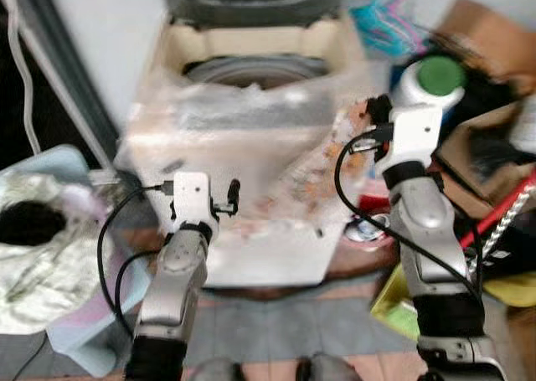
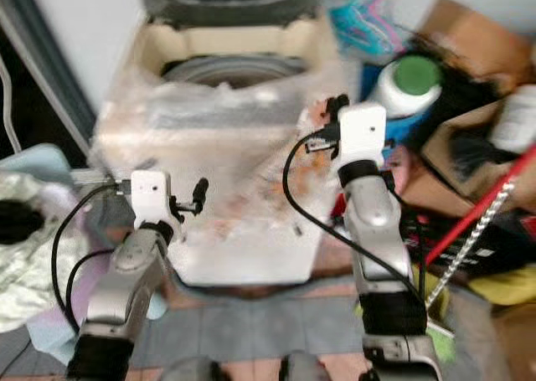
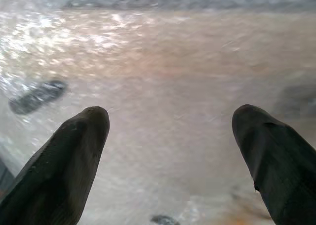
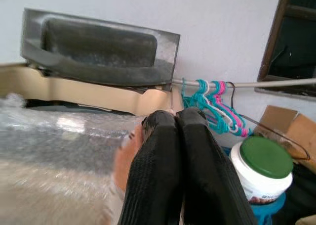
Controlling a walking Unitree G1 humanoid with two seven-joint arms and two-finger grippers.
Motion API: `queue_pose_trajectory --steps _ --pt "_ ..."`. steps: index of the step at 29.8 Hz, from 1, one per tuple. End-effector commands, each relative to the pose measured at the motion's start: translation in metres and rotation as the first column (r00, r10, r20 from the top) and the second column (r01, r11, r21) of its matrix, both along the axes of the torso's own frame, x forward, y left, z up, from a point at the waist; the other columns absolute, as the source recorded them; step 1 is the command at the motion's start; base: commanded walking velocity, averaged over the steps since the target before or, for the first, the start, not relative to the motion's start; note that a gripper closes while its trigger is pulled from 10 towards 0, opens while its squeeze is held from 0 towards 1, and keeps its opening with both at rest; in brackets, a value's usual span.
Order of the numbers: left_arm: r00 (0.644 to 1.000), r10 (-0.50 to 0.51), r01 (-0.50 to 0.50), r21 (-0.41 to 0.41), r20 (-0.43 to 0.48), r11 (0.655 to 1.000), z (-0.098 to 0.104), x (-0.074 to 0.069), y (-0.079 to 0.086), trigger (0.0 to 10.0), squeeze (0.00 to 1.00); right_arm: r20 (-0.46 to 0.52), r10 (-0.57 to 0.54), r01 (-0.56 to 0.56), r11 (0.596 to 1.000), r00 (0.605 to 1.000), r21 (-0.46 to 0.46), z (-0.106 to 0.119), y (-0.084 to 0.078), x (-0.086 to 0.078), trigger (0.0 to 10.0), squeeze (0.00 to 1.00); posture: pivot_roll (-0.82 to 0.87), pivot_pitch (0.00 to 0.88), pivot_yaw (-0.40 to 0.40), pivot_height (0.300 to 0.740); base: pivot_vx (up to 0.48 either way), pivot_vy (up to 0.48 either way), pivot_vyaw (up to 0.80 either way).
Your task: Clothes washing
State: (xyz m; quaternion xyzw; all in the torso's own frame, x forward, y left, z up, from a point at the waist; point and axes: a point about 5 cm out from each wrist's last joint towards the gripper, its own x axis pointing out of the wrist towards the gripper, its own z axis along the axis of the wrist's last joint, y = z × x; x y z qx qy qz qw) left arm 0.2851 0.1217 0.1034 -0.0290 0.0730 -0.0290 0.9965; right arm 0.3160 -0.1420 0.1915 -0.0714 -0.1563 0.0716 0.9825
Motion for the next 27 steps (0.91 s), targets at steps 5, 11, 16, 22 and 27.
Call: queue_pose_trajectory --steps 5,11,16,22,27 --pt "0.993 0.118 -0.118 -0.025 -0.001 0.993 0.0 -0.006 0.019 10.0 0.0 0.013 0.071 -0.071 0.997 0.997 0.009 0.003 0.009 -0.005 10.0 0.0 -0.05 0.064 0.063 0.74 0.0 0.0 0.0" --pt "0.99 0.142 -0.143 -0.02 -0.015 0.99 -0.004 -0.009 0.024 10.0 0.0 -0.052 0.09 -0.089 0.996 0.995 0.018 -0.013 0.009 -0.013 10.0 0.0 -0.04 0.066 0.065 0.74 0.0 0.14 0.0" --pt "0.989 0.144 -0.144 -0.016 -0.024 0.989 -0.005 -0.01 0.026 10.0 0.0 -0.142 0.088 -0.083 0.996 0.986 0.038 -0.038 0.01 -0.026 10.0 0.0 -0.04 0.068 0.068 0.74 0.0 0.48 0.0" --pt "0.99 0.141 -0.142 -0.007 -0.027 0.99 -0.005 -0.012 0.027 10.0 0.0 -0.217 0.094 -0.067 0.99 0.972 0.127 -0.053 0.016 -0.041 10.0 0.0 -0.04 0.07 0.073 0.74 0.0 0.48 0.0" --pt "0.988 0.149 -0.149 -0.002 -0.034 0.989 -0.007 -0.012 0.028 10.0 0.0 -0.221 0.074 -0.051 0.993 0.973 0.109 -0.05 0.019 -0.04 10.0 0.0 -0.05 0.07 0.079 0.74 0.0 0.48 0.0"
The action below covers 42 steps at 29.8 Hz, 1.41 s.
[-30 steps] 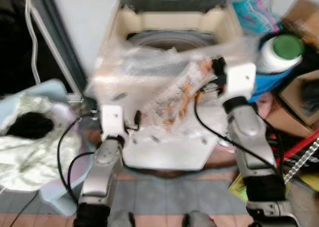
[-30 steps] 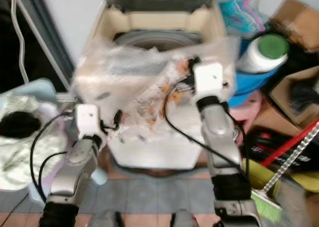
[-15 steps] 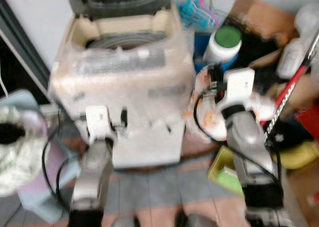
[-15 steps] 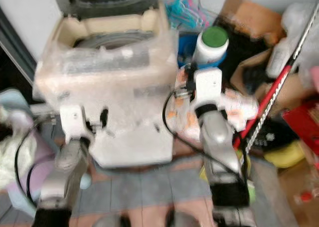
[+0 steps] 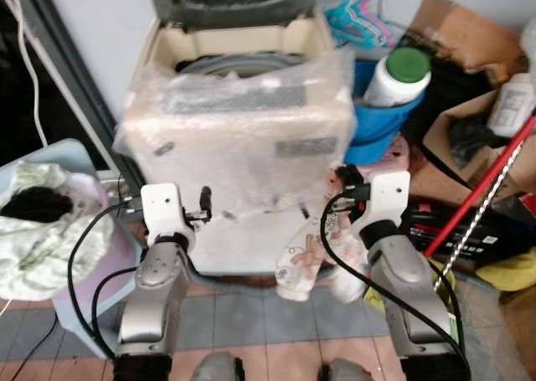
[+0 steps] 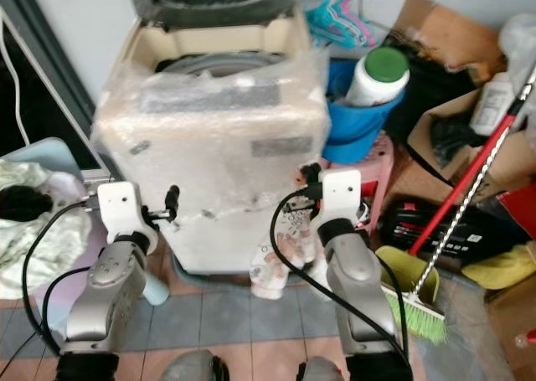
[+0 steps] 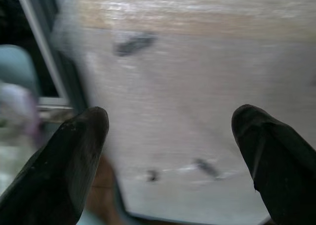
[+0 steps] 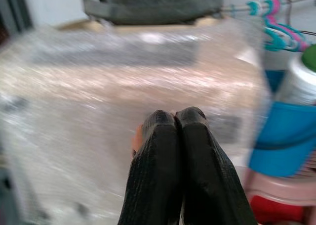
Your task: Clothes washing
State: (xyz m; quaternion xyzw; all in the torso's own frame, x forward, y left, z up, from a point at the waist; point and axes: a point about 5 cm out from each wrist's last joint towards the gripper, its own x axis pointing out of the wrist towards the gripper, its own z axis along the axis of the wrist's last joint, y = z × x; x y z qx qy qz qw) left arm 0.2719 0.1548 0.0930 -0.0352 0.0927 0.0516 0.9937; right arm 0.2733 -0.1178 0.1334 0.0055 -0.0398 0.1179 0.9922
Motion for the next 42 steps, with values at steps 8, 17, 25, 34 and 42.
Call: queue_pose_trajectory --steps 8,17,25,34,42 --pt "0.996 0.03 -0.033 0.036 0.089 0.999 0.012 0.001 -0.002 10.0 0.0 0.066 0.012 -0.007 0.998 0.998 -0.067 0.019 -0.005 0.011 10.0 0.0 -0.05 0.067 0.068 0.74 0.0 0.18 0.0" --pt "0.996 -0.006 0.006 -0.003 0.091 1.0 0.012 -0.002 -0.002 10.0 0.0 0.12 0.071 -0.063 0.995 0.99 -0.075 0.035 -0.001 0.017 10.0 0.0 -0.05 0.085 0.074 0.74 0.0 0.0 0.12" --pt "0.995 -0.012 0.014 -0.014 0.099 1.0 0.014 0.0 -0.003 10.0 0.0 0.187 0.095 -0.077 0.992 0.978 -0.104 0.054 0.001 0.029 10.0 0.0 -0.05 0.081 0.077 0.74 0.135 0.0 0.59" --pt "0.995 -0.019 0.021 -0.023 0.096 1.0 0.014 -0.001 -0.006 10.0 0.0 0.261 0.166 -0.127 0.979 0.951 -0.16 0.074 0.004 0.041 10.0 0.0 -0.05 0.082 0.076 0.74 0.266 0.0 0.52" --pt "0.995 -0.03 0.032 -0.026 0.096 0.999 0.013 0.003 -0.008 10.0 0.0 0.39 0.18 -0.114 0.976 0.903 -0.188 0.122 0.011 0.072 10.0 0.0 -0.06 0.078 0.076 0.74 0.355 0.0 0.32"
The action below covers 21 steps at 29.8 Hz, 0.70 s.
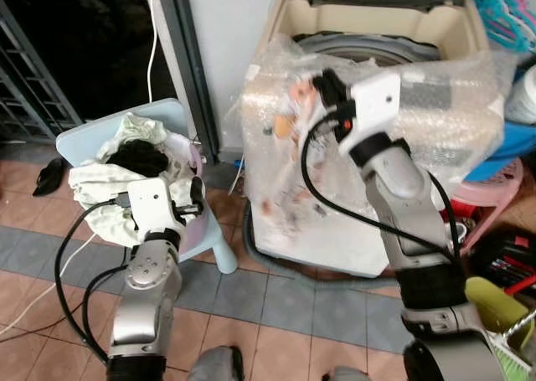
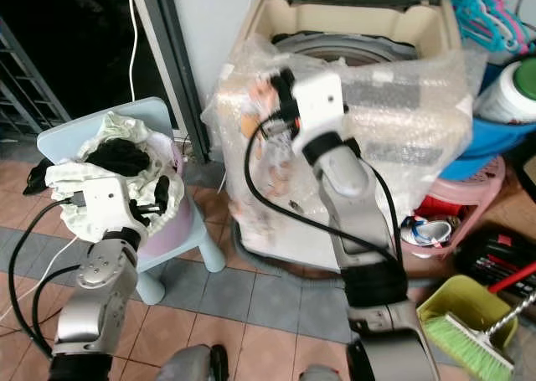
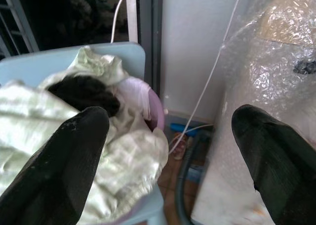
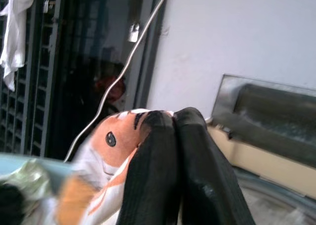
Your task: Clothes washing
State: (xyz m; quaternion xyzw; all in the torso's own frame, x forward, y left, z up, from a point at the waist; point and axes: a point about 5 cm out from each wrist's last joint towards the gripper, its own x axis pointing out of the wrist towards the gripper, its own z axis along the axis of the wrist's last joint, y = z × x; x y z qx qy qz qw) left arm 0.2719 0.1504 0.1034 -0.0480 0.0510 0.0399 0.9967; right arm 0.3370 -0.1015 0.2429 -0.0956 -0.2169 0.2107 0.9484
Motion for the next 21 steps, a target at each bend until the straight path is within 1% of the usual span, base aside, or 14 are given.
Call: queue_pose_trajectory --steps 1,5,6,7,8,9,10,11,13,14,17,18,20,21 --pt "1.0 -0.014 0.014 -0.005 0.01 1.0 0.003 0.003 -0.004 10.0 0.0 0.049 -0.034 0.033 0.999 0.998 0.018 0.018 -0.005 0.011 10.0 0.0 -0.06 0.078 0.076 0.74 0.405 0.0 0.0" --pt "1.0 -0.019 0.019 -0.008 0.011 1.0 0.003 0.004 -0.007 10.0 0.0 0.117 -0.088 0.085 0.996 0.989 0.028 0.045 -0.005 0.026 10.0 0.0 -0.06 0.075 0.076 0.74 0.407 0.0 0.0" --pt "1.0 -0.021 0.021 -0.01 0.012 1.0 0.003 0.004 -0.007 10.0 0.0 0.147 -0.122 0.117 0.992 0.982 0.043 0.059 -0.008 0.032 10.0 0.0 -0.06 0.072 0.073 0.74 0.409 0.0 0.0" --pt "1.0 -0.021 0.021 -0.01 0.012 1.0 0.003 0.004 -0.007 10.0 0.0 0.147 -0.122 0.117 0.992 0.982 0.043 0.059 -0.008 0.032 10.0 0.0 -0.06 0.072 0.073 0.74 0.409 0.0 0.0" --pt "1.0 -0.021 0.021 -0.011 0.013 1.0 0.003 0.004 -0.008 10.0 0.0 0.182 -0.162 0.152 0.986 0.97 0.067 0.075 -0.013 0.037 10.0 0.0 -0.05 0.07 0.07 0.74 0.409 0.0 0.0" --pt "1.0 -0.021 0.021 -0.012 0.014 1.0 0.003 0.005 -0.008 10.0 0.0 0.196 -0.177 0.164 0.983 0.964 0.08 0.082 -0.016 0.039 10.0 0.0 -0.05 0.07 0.07 0.74 0.409 0.0 0.0" --pt "1.0 -0.021 0.021 -0.012 0.014 1.0 0.003 0.005 -0.008 10.0 0.0 0.196 -0.177 0.164 0.983 0.964 0.08 0.082 -0.016 0.039 10.0 0.0 -0.05 0.07 0.07 0.74 0.409 0.0 0.0" --pt "1.0 -0.021 0.021 -0.013 0.015 1.0 0.003 0.005 -0.009 10.0 0.0 0.228 -0.203 0.187 0.978 0.952 0.091 0.094 -0.021 0.042 10.0 0.0 -0.05 0.069 0.067 0.74 0.412 0.0 0.0" --pt "1.0 -0.021 0.021 -0.014 0.015 1.0 0.003 0.005 -0.009 10.0 0.0 0.245 -0.218 0.199 0.975 0.945 0.098 0.099 -0.023 0.044 10.0 0.0 -0.05 0.069 0.067 0.74 0.411 0.0 0.0" --pt "1.0 -0.021 0.022 -0.016 0.016 1.0 0.003 0.005 -0.01 10.0 0.0 0.277 -0.245 0.224 0.969 0.929 0.105 0.109 -0.029 0.045 10.0 0.0 -0.06 0.069 0.065 0.74 0.409 0.0 0.0" --pt "1.0 -0.023 0.023 -0.021 0.014 1.0 0.002 0.005 -0.011 10.0 0.0 0.338 -0.298 0.266 0.954 0.892 0.138 0.124 -0.039 0.045 10.0 0.0 -0.06 0.069 0.064 0.74 0.41 0.0 0.0" --pt "1.0 -0.023 0.024 -0.022 0.013 0.999 0.002 0.005 -0.011 10.0 0.0 0.348 -0.308 0.274 0.951 0.885 0.145 0.127 -0.041 0.045 10.0 0.0 -0.06 0.07 0.063 0.74 0.401 0.0 0.0" --pt "1.0 -0.025 0.025 -0.026 0.012 0.999 0.002 0.005 -0.012 10.0 0.0 0.378 -0.36 0.326 0.933 0.853 0.154 0.131 -0.047 0.044 10.0 0.0 -0.06 0.07 0.062 0.74 0.367 0.0 0.0" --pt "1.0 -0.025 0.026 -0.03 0.01 0.999 0.001 0.005 -0.013 10.0 0.0 0.371 -0.405 0.367 0.914 0.835 0.171 0.13 -0.055 0.045 10.0 0.0 -0.06 0.071 0.061 0.74 0.0 0.0 0.0"
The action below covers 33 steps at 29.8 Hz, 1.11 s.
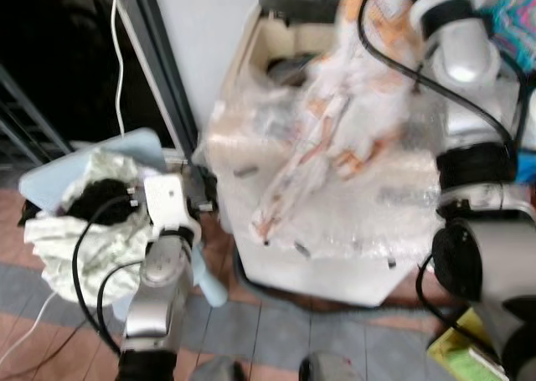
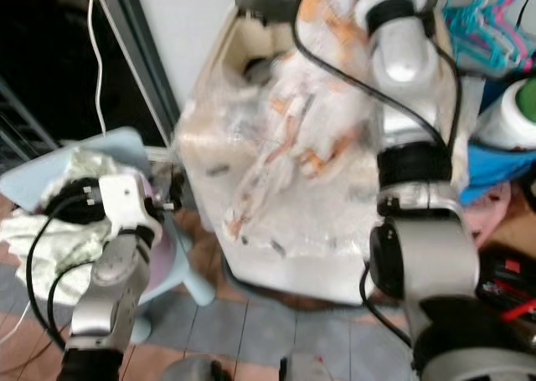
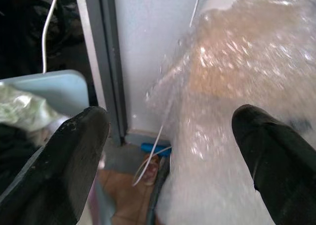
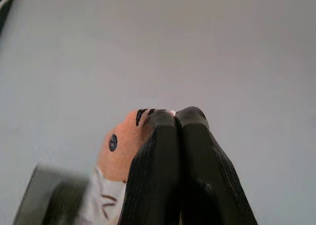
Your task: Clothes washing
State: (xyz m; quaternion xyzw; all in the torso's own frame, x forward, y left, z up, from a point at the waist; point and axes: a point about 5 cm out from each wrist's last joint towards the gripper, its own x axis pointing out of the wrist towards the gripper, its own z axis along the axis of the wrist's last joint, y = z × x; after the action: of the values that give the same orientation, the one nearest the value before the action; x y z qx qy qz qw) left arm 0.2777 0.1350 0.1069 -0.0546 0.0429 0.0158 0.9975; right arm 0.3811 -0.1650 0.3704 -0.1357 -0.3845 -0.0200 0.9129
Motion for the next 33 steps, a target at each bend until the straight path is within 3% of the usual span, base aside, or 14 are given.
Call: queue_pose_trajectory --steps 1,8,9,13,22,29,30,31,33 --pt "1.0 0.022 -0.022 -0.016 -0.011 1.0 -0.003 -0.001 0.002 10.0 0.0 0.008 -0.007 0.007 1.0 1.0 0.01 0.001 0.006 0.002 10.0 0.0 -0.06 0.071 0.061 0.74 0.0 0.0 0.0" --pt "1.0 0.019 -0.019 -0.023 -0.01 1.0 -0.002 -0.001 0.0 10.0 0.0 -0.19 0.03 -0.038 0.998 0.981 -0.04 -0.06 0.012 0.012 10.0 0.0 -0.06 0.076 0.057 0.74 0.0 0.0 0.0" --pt "1.0 0.019 -0.019 -0.022 -0.011 1.0 -0.002 -0.001 0.0 10.0 0.0 -0.251 0.064 -0.078 0.996 0.966 -0.045 -0.079 0.018 0.012 10.0 0.0 -0.05 0.078 0.06 0.74 0.0 0.0 0.0" --pt "1.0 0.01 -0.01 -0.017 -0.01 1.0 -0.001 0.0 0.0 10.0 0.0 -0.368 0.116 -0.154 0.985 0.923 -0.077 -0.112 0.029 0.008 10.0 0.0 -0.04 0.089 0.068 0.74 0.0 0.0 0.0" --pt "1.0 0.008 -0.008 -0.016 -0.01 1.0 -0.001 0.0 -0.003 10.0 0.0 -0.477 0.104 -0.172 0.98 0.873 -0.101 -0.136 0.025 0.007 10.0 0.0 -0.04 0.089 0.054 0.74 0.0 0.0 0.0" --pt "1.0 0.013 -0.013 -0.017 -0.011 1.0 -0.001 0.001 -0.004 10.0 0.0 -0.646 0.061 -0.218 0.962 0.761 -0.165 -0.166 0.029 0.009 10.0 0.0 -0.04 0.086 0.046 0.74 0.0 0.0 0.0" --pt "1.0 0.012 -0.012 -0.016 -0.012 1.0 -0.001 0.001 -0.004 10.0 0.0 -0.686 0.05 -0.219 0.962 0.726 -0.161 -0.175 0.028 0.008 10.0 0.0 -0.04 0.084 0.044 0.74 0.0 0.0 0.0" --pt "1.0 0.012 -0.012 -0.016 -0.012 1.0 -0.001 0.001 -0.004 10.0 0.0 -0.686 0.05 -0.219 0.962 0.726 -0.161 -0.175 0.028 0.008 10.0 0.0 -0.04 0.084 0.044 0.74 0.0 0.0 0.0" --pt "1.0 0.011 -0.011 -0.016 -0.013 1.0 -0.001 0.002 -0.005 10.0 0.0 -0.723 0.039 -0.221 0.962 0.69 -0.159 -0.183 0.027 0.007 10.0 0.0 -0.05 0.083 0.042 0.74 0.0 0.0 0.0"
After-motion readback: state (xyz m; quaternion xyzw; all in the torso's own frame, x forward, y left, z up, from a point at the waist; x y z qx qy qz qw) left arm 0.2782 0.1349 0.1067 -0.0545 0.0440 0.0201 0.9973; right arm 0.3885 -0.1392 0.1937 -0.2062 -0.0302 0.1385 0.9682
